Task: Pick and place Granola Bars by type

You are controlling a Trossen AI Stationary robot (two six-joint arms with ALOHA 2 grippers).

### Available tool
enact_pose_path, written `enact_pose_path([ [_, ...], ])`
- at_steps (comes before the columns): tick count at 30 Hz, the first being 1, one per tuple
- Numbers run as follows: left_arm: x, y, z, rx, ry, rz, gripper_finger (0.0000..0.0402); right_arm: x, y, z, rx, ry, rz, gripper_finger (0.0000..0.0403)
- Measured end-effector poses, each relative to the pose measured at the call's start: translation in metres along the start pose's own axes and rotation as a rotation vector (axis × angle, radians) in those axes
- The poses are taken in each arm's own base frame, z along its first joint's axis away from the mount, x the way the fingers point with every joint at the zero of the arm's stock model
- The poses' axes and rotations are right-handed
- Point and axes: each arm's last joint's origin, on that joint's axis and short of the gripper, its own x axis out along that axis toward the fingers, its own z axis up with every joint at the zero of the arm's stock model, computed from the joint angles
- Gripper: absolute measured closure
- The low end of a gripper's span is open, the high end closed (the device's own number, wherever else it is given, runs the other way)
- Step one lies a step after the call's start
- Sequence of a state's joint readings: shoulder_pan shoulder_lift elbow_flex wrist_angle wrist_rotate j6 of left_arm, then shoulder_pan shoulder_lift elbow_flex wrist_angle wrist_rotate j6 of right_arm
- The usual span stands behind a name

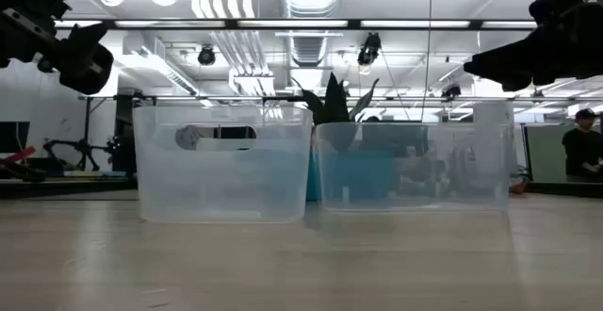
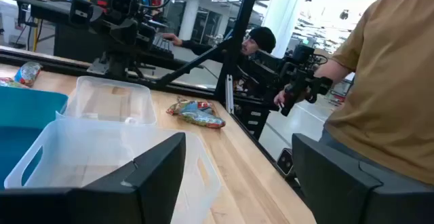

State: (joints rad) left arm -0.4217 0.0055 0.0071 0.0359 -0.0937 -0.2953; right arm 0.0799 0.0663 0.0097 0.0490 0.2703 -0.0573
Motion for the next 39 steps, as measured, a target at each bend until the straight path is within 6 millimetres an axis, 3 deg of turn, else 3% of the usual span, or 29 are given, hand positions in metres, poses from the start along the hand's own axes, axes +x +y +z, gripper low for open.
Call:
enact_pose_path([
  [17, 0.0, 0.0, 0.0, 0.0, -0.001, 0.0, 0.0152, 0.0, 0.0, 0.0, 0.019, 0.0, 0.0, 0.0227],
  [26, 0.0, 0.0, 0.0, 0.0, -0.001, 0.001, 0.0152, -0.001, 0.0, 0.005, 0.221, -0.015, -0.001, 0.0218],
  [32, 0.0, 0.0, 0.0, 0.0, -0.001, 0.001, 0.0152, -0.006, -0.004, 0.037, 0.19, -0.027, 0.008, 0.018],
  [39, 0.0, 0.0, 0.0, 0.0, -0.001, 0.001, 0.0152, -0.013, -0.009, 0.099, 0.188, -0.067, 0.01, 0.0147],
])
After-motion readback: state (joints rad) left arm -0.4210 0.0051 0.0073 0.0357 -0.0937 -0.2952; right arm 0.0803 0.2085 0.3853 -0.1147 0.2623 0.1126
